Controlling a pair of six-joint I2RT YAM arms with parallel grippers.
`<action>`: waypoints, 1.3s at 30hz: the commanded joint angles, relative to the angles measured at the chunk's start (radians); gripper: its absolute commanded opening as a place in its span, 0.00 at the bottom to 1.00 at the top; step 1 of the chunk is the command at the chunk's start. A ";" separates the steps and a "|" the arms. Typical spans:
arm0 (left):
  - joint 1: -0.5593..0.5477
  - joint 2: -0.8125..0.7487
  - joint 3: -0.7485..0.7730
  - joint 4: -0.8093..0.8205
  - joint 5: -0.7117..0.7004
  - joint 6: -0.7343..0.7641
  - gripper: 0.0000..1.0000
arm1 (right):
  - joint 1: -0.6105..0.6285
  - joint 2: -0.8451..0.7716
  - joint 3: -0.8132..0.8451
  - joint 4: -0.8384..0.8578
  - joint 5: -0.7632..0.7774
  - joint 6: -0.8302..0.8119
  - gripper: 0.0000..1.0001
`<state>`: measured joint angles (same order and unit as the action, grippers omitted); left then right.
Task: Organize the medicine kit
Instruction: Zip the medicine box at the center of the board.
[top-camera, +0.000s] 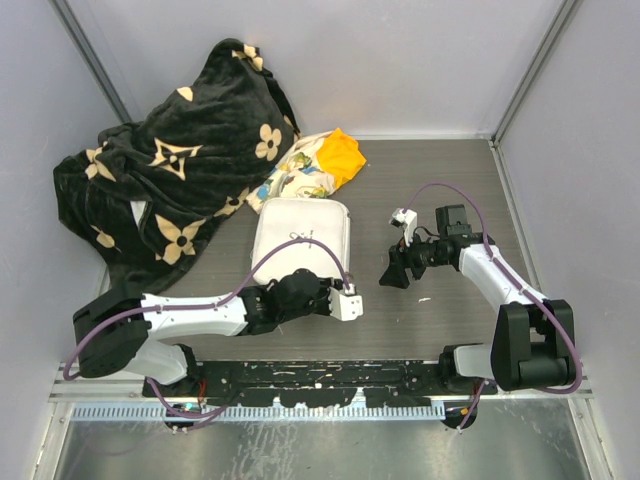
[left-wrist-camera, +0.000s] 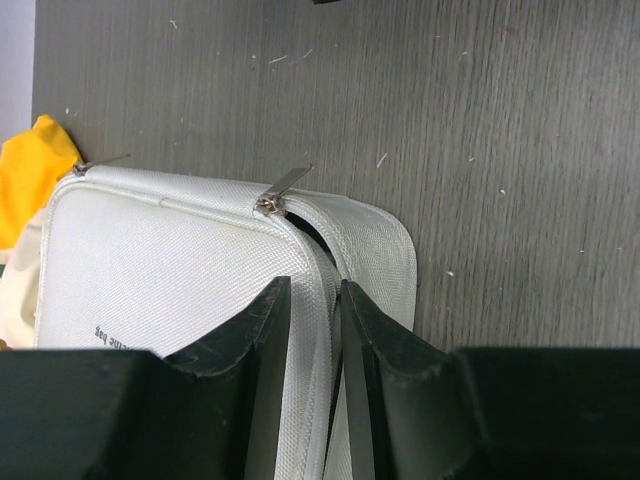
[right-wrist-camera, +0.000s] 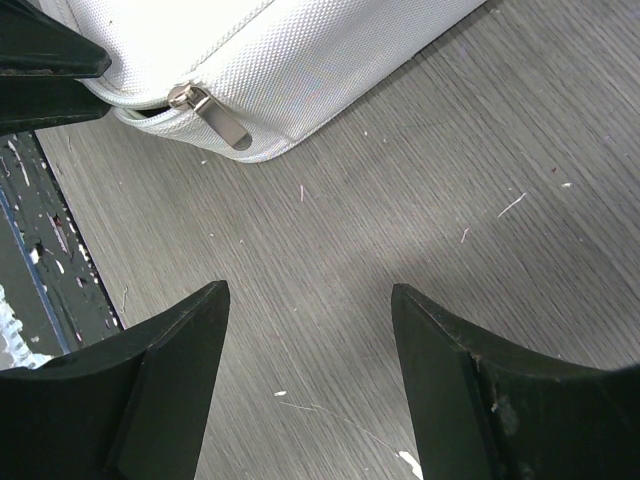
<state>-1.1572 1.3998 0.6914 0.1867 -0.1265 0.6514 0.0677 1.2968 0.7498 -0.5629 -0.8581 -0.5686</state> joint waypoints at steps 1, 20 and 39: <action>0.014 0.000 0.019 -0.157 0.034 -0.042 0.30 | -0.005 -0.002 0.032 0.002 -0.015 -0.009 0.72; 0.196 -0.262 0.081 -0.520 0.447 0.032 0.67 | 0.204 0.024 -0.048 0.369 -0.104 0.212 0.70; 0.228 -0.177 0.054 -0.509 0.515 0.014 0.57 | 0.346 0.153 0.029 0.389 -0.033 0.157 0.33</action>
<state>-0.9337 1.2053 0.7464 -0.3676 0.3492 0.6708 0.4088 1.4536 0.7162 -0.1928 -0.8944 -0.3862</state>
